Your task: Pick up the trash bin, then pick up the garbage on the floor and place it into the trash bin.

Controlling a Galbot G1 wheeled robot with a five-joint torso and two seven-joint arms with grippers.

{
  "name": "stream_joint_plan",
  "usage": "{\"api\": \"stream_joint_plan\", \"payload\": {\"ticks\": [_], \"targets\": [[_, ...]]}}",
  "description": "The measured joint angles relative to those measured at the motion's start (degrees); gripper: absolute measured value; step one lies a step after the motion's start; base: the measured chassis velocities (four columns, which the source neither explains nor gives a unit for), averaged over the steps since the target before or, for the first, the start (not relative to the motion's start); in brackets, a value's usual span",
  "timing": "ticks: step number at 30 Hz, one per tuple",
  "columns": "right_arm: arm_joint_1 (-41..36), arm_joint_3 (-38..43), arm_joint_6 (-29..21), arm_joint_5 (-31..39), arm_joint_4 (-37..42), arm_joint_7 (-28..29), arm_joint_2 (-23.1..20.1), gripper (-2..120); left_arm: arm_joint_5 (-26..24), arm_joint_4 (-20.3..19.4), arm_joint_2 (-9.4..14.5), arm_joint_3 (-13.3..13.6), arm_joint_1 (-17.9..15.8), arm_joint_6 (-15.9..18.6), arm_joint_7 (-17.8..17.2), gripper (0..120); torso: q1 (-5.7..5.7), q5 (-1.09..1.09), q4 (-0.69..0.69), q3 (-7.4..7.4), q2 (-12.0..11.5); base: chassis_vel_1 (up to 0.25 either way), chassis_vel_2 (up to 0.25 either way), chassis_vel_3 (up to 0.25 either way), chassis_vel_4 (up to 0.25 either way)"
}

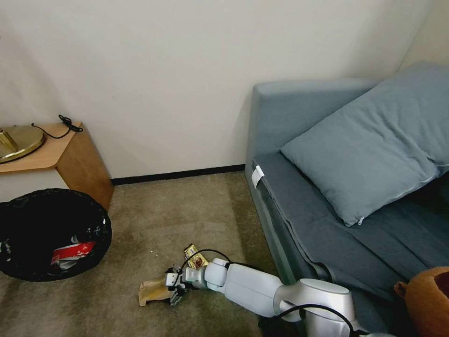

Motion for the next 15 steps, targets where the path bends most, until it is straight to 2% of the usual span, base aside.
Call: {"api": "stream_joint_plan", "payload": {"ticks": [8, 12, 14, 15], "targets": [[-0.58, 1.25, 0.19, -0.98, -2.69, 0.09, 0.00, 99, 0.36, -0.80, -0.53, 0.23, 0.43, -0.31, 0.16, 4, 0.00, 0.01, 0.00, 0.00, 0.00, 0.000, 0.000, 0.000, 0.000], [-1.01, 1.68, 0.57, -0.30, -3.57, -0.17, 0.01, 92, 0.36, -0.89, -0.54, 0.23, 0.52, -0.35, 0.16, 4, 0.00, 0.00, 0.00, 0.00, 0.00, 0.000, 0.000, 0.000, 0.000], [-1.24, 1.63, 0.71, 0.04, -3.48, -0.28, 0.00, 82, 0.28, -0.90, -0.43, 0.04, 0.90, -0.55, 0.25, 4, 0.00, 0.00, -0.01, -0.01, 0.00, 0.000, 0.000, 0.000, 0.000], [-1.24, 1.63, 0.71, 0.04, -3.48, -0.28, 0.00, 82, 0.28, -0.90, -0.43, 0.04, 0.90, -0.55, 0.25, 4, 0.00, 0.00, -0.01, -0.01, 0.00, 0.000, 0.000, 0.000, 0.000]]}}
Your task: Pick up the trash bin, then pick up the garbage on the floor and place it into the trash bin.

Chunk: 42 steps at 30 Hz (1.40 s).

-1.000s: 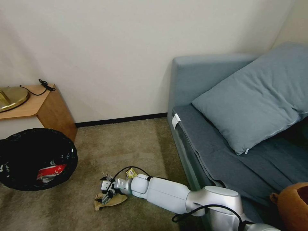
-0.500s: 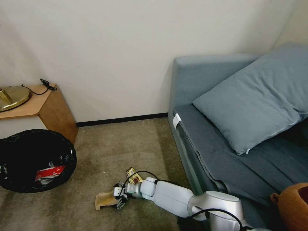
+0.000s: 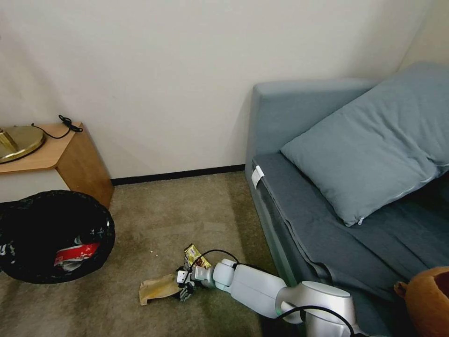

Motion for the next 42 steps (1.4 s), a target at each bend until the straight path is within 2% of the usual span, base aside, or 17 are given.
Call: {"api": "stream_joint_plan", "payload": {"ticks": [2, 3, 5, 6, 7, 10, 13, 14, 16, 17, 19, 20, 22, 25, 36, 42], "targets": [[0.07, -0.08, 0.01, 0.10, 0.13, -0.02, 0.00, 74, -0.08, 0.03, 0.09, -0.19, 0.25, -0.16, 0.12, 4, 0.00, 0.00, 0.01, 0.00, 0.00, 0.000, 0.000, 0.000, 0.000], [0.07, -0.08, 0.01, 0.10, 0.13, -0.02, 0.00, 74, -0.08, 0.03, 0.09, -0.19, 0.25, -0.16, 0.12, 4, 0.00, 0.00, 0.01, 0.00, 0.00, 0.000, 0.000, 0.000, 0.000], [0.27, -0.20, 0.06, 0.09, 0.46, -0.02, 0.01, 62, -0.13, 0.28, 0.12, -0.30, 0.38, -0.34, 0.23, 4, 0.00, -0.01, 0.02, 0.01, -0.01, 0.000, 0.000, 0.000, 0.000], [0.27, -0.20, 0.06, 0.09, 0.46, -0.02, 0.01, 62, -0.13, 0.28, 0.12, -0.30, 0.38, -0.34, 0.23, 4, 0.00, -0.01, 0.02, 0.01, -0.01, 0.000, 0.000, 0.000, 0.000], [0.46, -0.24, 0.05, 0.06, 0.64, 0.04, -0.02, 55, -0.13, 0.41, 0.13, -0.35, 0.39, -0.36, 0.25, 4, 0.00, 0.00, 0.03, 0.00, 0.00, 0.000, 0.000, 0.000, 0.000], [0.46, -0.29, 0.05, 0.09, 0.84, 0.06, -0.03, 51, -0.13, 0.44, 0.13, -0.37, 0.39, -0.36, 0.26, 4, 0.00, -0.01, 0.02, 0.01, 0.00, 0.000, 0.000, 0.000, 0.000], [0.45, -0.57, 0.05, 0.54, 1.66, 0.13, -0.04, 35, -0.17, 0.46, 0.15, -0.43, 0.28, -0.36, 0.31, 4, 0.00, -0.01, 0.01, 0.01, -0.01, 0.000, 0.000, 0.000, 0.000], [0.45, -0.57, 0.05, 0.54, 1.66, 0.13, -0.04, 35, -0.17, 0.46, 0.15, -0.43, 0.28, -0.36, 0.31, 4, 0.00, -0.01, 0.01, 0.01, -0.01, 0.000, 0.000, 0.000, 0.000], [0.46, -0.62, 0.12, 0.83, 1.85, 0.13, -0.03, 23, -0.17, 0.49, 0.17, -0.44, 0.10, -0.36, 0.31, 4, 0.00, -0.01, 0.01, 0.01, 0.00, 0.000, 0.000, 0.000, 0.000], [0.46, -0.62, 0.12, 0.83, 1.85, 0.13, -0.03, 23, -0.17, 0.49, 0.17, -0.44, 0.10, -0.36, 0.31, 4, 0.00, -0.01, 0.01, 0.01, 0.00, 0.000, 0.000, 0.000, 0.000], [0.53, -0.62, 0.21, 0.90, 1.89, 0.11, -0.03, 13, -0.17, 0.49, 0.17, -0.44, 0.01, -0.36, 0.31, 4, 0.00, -0.01, 0.01, 0.01, 0.00, 0.000, 0.000, 0.000, 0.000], [0.53, -0.62, 0.21, 0.90, 1.89, 0.11, -0.03, 13, -0.17, 0.49, 0.17, -0.44, 0.01, -0.36, 0.31, 4, 0.00, -0.01, 0.01, 0.01, 0.00, 0.000, 0.000, 0.000, 0.000], [0.59, -0.61, 0.29, 0.94, 2.02, 0.02, -0.01, 5, -0.16, 0.63, 0.13, -0.43, -0.09, -0.37, 0.31, 4, 0.00, -0.01, 0.01, 0.01, -0.01, 0.000, 0.000, 0.000, 0.000], [0.56, -0.60, 0.41, 0.97, 2.16, -0.05, -0.01, 1, -0.12, 0.73, 0.04, -0.33, -0.13, -0.36, 0.34, 4, 0.00, -0.01, 0.01, 0.01, -0.01, 0.000, 0.000, 0.000, 0.000], [1.03, 0.24, 1.23, 1.42, 5.22, -0.22, -0.01, 1, -0.05, 1.79, 0.22, -0.32, -0.19, -0.63, 0.47, 4, 0.00, -0.01, 0.01, 0.01, 0.00, 0.000, 0.000, 0.000, 0.000], [4.08, 3.52, 3.53, -0.94, 8.81, -0.45, -0.01, 1, -0.47, 3.96, 1.29, -0.95, -0.30, -1.30, 0.74, 4, 0.00, 0.00, 0.01, 0.01, 0.00, 0.000, 0.000, 0.000, 0.000]]}}
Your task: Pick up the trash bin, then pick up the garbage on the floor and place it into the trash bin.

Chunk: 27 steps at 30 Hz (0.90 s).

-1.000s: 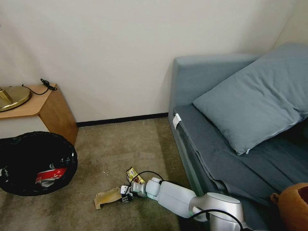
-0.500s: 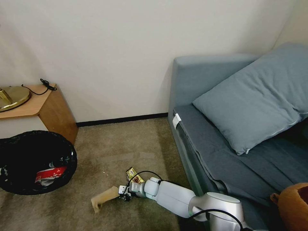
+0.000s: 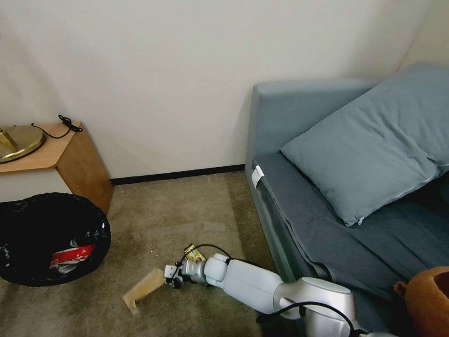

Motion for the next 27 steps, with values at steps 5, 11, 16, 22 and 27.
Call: {"api": "stream_joint_plan", "payload": {"ticks": [5, 11, 16, 22, 27], "targets": [[2.25, 2.93, 0.93, -1.71, 2.12, -0.33, 0.00, 1, -0.04, 1.57, 0.53, -0.11, -0.27, -0.33, 0.11, 4, 0.00, 0.01, 0.00, 0.00, 0.00, 0.000, 0.000, 0.000, 0.000], [4.73, 6.87, 1.00, -2.09, 6.17, -0.11, -1.67, 1, 0.09, 2.87, 0.84, 0.35, -0.86, -0.48, 0.15, 4, 0.00, 0.00, 0.00, 0.00, 0.00, 0.000, 0.000, 0.000, 0.000], [8.88, 10.97, 0.46, -1.61, 10.58, 0.02, -4.63, 1, 0.21, 3.18, 1.18, 0.97, -1.37, -0.49, 0.19, 4, 0.00, 0.01, -0.01, 0.00, 0.00, 0.000, 0.000, 0.000, 0.000], [12.02, 12.22, -1.40, 1.31, 14.34, 0.53, -6.39, 1, 0.56, 2.73, 1.12, 1.60, -1.52, -0.49, 0.19, 4, 0.00, 0.01, -0.01, 0.00, 0.00, 0.000, 0.000, 0.000, 0.000], [13.96, 12.53, -2.45, 3.36, 16.15, 0.82, -6.99, 1, 0.83, 2.26, 0.93, 2.08, -1.76, -0.49, 0.21, 4, 0.00, 0.01, -0.01, 0.00, 0.00, 0.000, 0.000, 0.000, 0.000]]}}
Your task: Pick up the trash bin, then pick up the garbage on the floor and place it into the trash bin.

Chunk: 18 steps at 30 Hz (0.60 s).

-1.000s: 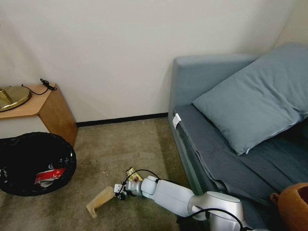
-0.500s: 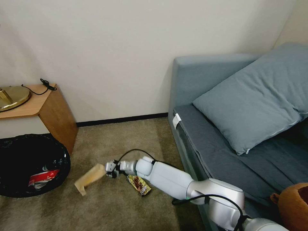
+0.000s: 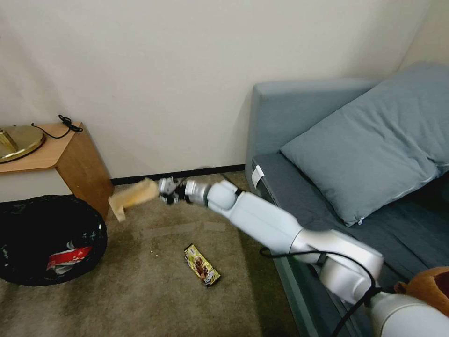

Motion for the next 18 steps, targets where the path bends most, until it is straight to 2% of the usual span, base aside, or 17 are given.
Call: {"api": "stream_joint_plan", "payload": {"ticks": [3, 8, 9, 14, 15, 18], "targets": [[4.54, -0.97, -1.40, 3.87, 1.30, 0.48, 0.71, 1, 1.21, -1.03, -0.60, 1.56, -1.06, 0.35, 0.09, 4, 0.00, -0.02, -0.01, 0.00, 0.00, 0.000, 0.000, 0.000, 0.000], [8.40, -4.41, -2.74, 6.97, 1.04, 1.34, 4.97, 1, 1.76, -2.17, -1.06, 2.81, -2.12, 1.05, 0.09, 4, 0.00, -0.02, 0.01, 0.00, 0.00, 0.000, 0.000, 0.000, 0.000], [9.53, -6.41, -3.01, 8.19, -0.13, 2.17, 6.84, 1, 1.81, -2.48, -1.08, 3.09, -2.24, 1.18, 0.03, 4, 0.00, -0.02, 0.06, 0.00, 0.00, 0.000, 0.000, 0.000, 0.000], [9.87, -8.09, -3.05, 8.23, -3.62, 2.68, 7.12, 1, 1.71, -2.74, -0.99, 3.21, -2.23, 1.20, 0.01, 4, 0.00, -0.02, 0.01, 0.00, 0.00, 0.000, 0.000, 0.000, 0.000], [9.23, -9.68, -3.09, 8.17, -5.58, 3.21, 7.12, 1, 1.39, -2.83, -0.77, 3.30, -2.21, 1.21, 0.12, 4, 0.00, -0.02, -0.04, 0.00, 0.00, 0.000, 0.000, 0.000, 0.000], [8.69, -11.70, -3.45, 8.84, -6.02, 3.97, 7.10, 1, 1.29, -2.92, -0.68, 3.47, -2.17, 1.21, 0.14, 4, 0.00, -0.01, -0.01, 0.00, 0.00, 0.000, 0.000, 0.000, 0.000]]}}
